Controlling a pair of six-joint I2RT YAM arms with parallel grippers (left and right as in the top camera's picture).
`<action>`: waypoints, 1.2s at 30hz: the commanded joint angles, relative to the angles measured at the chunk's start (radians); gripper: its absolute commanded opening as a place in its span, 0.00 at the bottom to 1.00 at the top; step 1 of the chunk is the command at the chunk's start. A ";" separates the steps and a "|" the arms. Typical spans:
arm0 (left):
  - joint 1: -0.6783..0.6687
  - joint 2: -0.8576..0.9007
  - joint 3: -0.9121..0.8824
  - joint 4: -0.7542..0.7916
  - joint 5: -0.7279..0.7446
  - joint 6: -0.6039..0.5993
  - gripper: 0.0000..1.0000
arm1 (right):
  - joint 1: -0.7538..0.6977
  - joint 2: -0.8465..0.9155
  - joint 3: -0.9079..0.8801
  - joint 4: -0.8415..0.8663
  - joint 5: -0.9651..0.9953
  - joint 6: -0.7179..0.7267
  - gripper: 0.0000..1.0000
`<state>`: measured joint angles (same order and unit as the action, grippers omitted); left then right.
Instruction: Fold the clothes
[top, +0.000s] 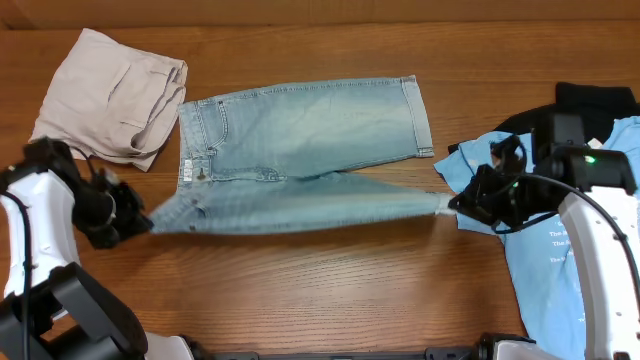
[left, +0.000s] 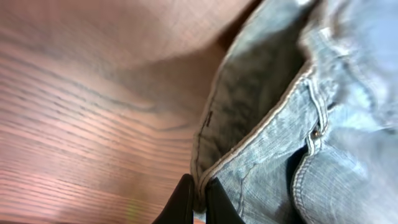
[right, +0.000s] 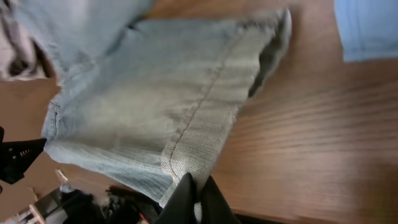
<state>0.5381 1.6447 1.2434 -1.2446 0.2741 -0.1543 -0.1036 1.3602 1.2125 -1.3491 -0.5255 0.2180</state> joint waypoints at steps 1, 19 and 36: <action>-0.006 -0.026 0.061 0.004 -0.070 -0.003 0.04 | -0.014 -0.015 0.043 0.057 0.053 0.035 0.04; -0.175 -0.027 0.061 0.429 -0.037 -0.040 0.04 | 0.005 0.202 0.043 0.656 0.050 0.255 0.04; -0.317 0.015 0.061 0.600 -0.151 -0.064 0.04 | 0.006 0.438 0.043 1.082 -0.037 0.288 0.04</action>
<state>0.2173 1.6375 1.2819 -0.6567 0.1822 -0.1932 -0.0898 1.7733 1.2251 -0.3058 -0.5365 0.4984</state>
